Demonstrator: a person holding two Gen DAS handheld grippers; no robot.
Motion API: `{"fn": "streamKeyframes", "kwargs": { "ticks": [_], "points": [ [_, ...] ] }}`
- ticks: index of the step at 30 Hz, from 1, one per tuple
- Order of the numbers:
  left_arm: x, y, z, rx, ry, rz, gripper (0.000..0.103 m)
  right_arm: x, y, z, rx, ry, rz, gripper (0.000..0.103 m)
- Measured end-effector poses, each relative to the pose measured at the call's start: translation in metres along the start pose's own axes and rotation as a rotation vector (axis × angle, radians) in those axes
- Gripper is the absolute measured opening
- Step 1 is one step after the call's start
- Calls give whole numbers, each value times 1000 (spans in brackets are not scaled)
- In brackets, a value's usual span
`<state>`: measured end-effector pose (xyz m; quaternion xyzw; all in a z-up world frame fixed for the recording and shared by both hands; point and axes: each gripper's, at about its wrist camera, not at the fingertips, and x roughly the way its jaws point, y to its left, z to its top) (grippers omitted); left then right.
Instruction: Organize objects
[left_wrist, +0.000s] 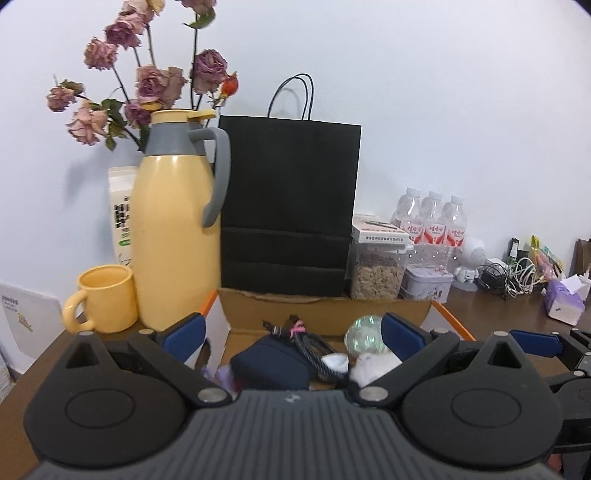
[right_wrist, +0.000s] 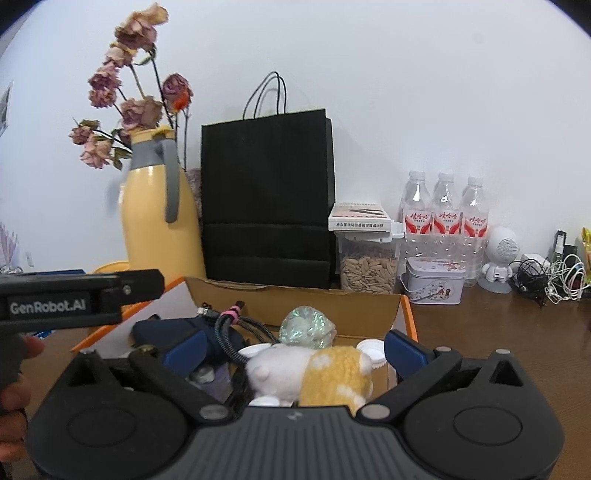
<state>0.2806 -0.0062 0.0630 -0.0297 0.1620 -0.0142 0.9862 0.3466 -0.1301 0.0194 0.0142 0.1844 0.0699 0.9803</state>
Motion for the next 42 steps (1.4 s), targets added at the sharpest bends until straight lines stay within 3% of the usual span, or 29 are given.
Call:
{"fn": "streamKeyframes", "kwargs": {
  "ticks": [9,18,27,42],
  "points": [
    [-66,9,-26,25,65,11,103,-61,19,-26,-12,36,14,103],
    [-108,19,-51,25,127,50,103,-108,37,-50,-17,73,29,103],
    [-129,19,-74,31,176,71,103,-131,38,-68,6,105,10,103],
    [-142,15,-81,42,180,79,103,-143,34,-74,20,112,0,103]
  ]
}}
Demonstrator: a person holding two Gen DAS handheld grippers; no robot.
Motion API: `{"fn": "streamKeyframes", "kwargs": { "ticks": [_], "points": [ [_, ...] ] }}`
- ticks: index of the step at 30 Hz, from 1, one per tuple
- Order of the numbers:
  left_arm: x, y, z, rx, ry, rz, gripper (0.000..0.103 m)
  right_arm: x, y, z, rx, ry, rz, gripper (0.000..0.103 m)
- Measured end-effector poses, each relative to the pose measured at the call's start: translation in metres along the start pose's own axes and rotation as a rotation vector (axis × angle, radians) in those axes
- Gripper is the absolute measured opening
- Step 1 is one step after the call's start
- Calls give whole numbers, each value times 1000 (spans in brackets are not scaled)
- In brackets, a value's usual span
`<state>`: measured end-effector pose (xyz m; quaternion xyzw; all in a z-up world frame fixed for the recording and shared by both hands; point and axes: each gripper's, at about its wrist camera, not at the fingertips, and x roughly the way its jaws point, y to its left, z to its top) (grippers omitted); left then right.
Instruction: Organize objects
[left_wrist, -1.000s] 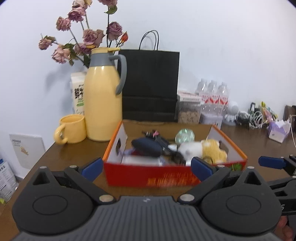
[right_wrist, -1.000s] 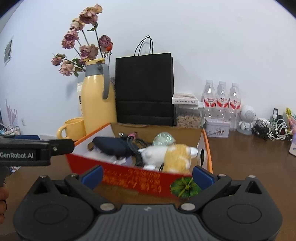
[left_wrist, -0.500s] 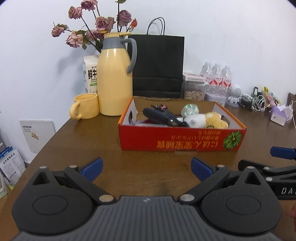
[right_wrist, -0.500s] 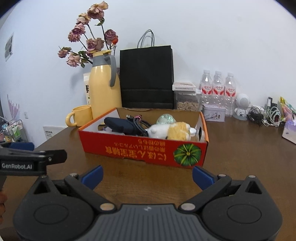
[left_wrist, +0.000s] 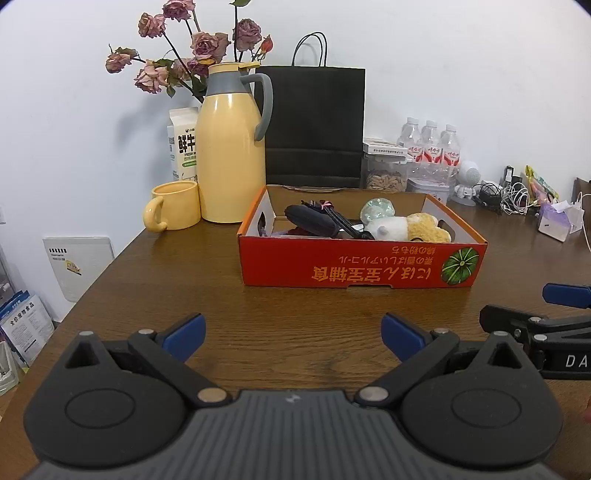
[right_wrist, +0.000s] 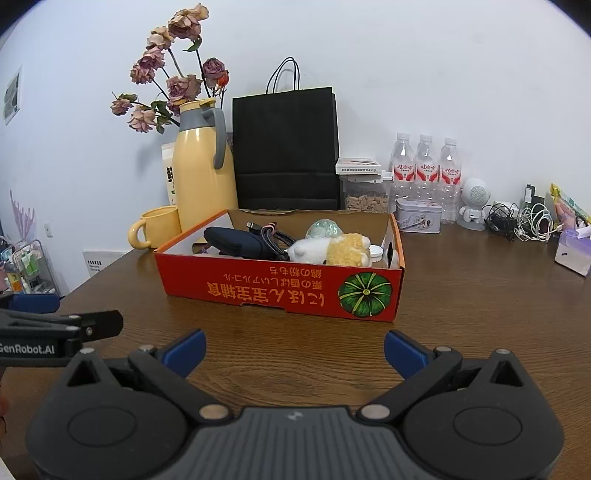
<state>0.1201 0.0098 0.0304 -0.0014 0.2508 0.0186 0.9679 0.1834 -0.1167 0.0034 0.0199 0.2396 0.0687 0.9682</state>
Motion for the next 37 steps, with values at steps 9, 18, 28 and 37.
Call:
{"fn": "streamKeyframes", "kwargs": {
  "ticks": [9,18,28,37],
  "points": [
    [0,0,0,-1,0,2,103,0,0,0,-1,2,0,103],
    [0,0,1,-2,-4,3,103,0,0,0,-1,1,0,103],
    [-1,-1,1,5,-6,8,103,0,0,0,-1,1,0,103],
    [-2,-2,-1,17,-9,-13,103,1,0,-1,0,3,0,103]
  ]
}}
